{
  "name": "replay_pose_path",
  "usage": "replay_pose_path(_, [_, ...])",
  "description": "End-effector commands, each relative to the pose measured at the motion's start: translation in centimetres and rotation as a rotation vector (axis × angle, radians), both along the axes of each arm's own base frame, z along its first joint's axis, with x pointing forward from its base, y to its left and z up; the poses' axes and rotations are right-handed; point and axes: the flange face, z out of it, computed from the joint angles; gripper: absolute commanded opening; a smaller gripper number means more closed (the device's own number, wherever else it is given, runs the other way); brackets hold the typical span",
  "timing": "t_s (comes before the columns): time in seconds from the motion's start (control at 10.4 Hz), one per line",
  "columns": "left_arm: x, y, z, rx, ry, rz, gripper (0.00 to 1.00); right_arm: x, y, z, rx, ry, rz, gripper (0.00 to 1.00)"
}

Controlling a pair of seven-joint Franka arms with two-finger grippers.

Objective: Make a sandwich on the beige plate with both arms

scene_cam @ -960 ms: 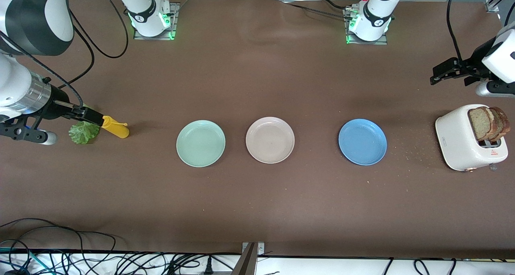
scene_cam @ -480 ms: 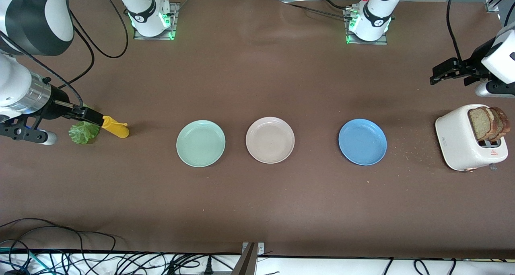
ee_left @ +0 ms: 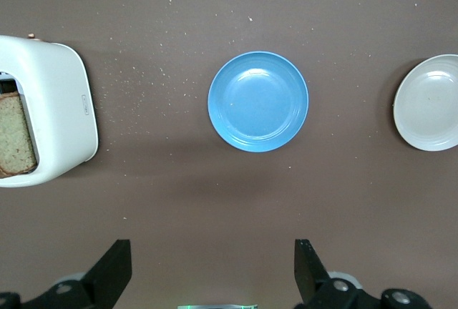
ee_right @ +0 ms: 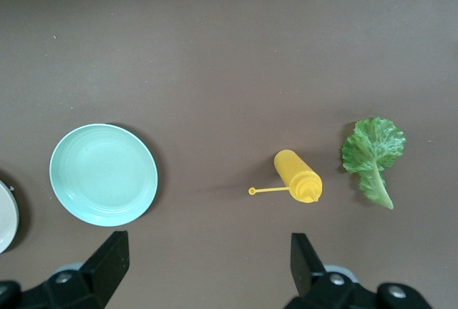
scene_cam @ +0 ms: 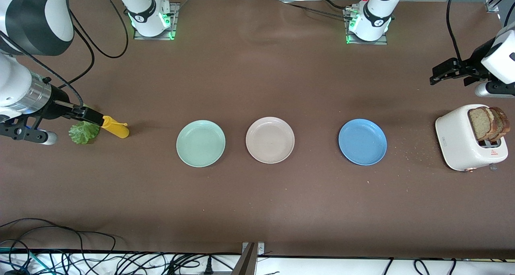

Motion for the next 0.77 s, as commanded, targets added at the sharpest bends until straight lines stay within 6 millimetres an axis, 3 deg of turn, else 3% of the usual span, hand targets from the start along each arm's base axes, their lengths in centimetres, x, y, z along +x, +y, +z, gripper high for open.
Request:
replay_pose_path(0.0, [0.26,0.10,0.47,0.022,0.006,-0.025,1.00,0.18,0.34,0.48,0.008,0.003,-0.004,1.00])
replay_pose_path(0.67, [0.25,0.18,0.45,0.022,0.007,-0.024,1.00,0.17,0.35,0.47,0.010,0.005,-0.005,1.00])
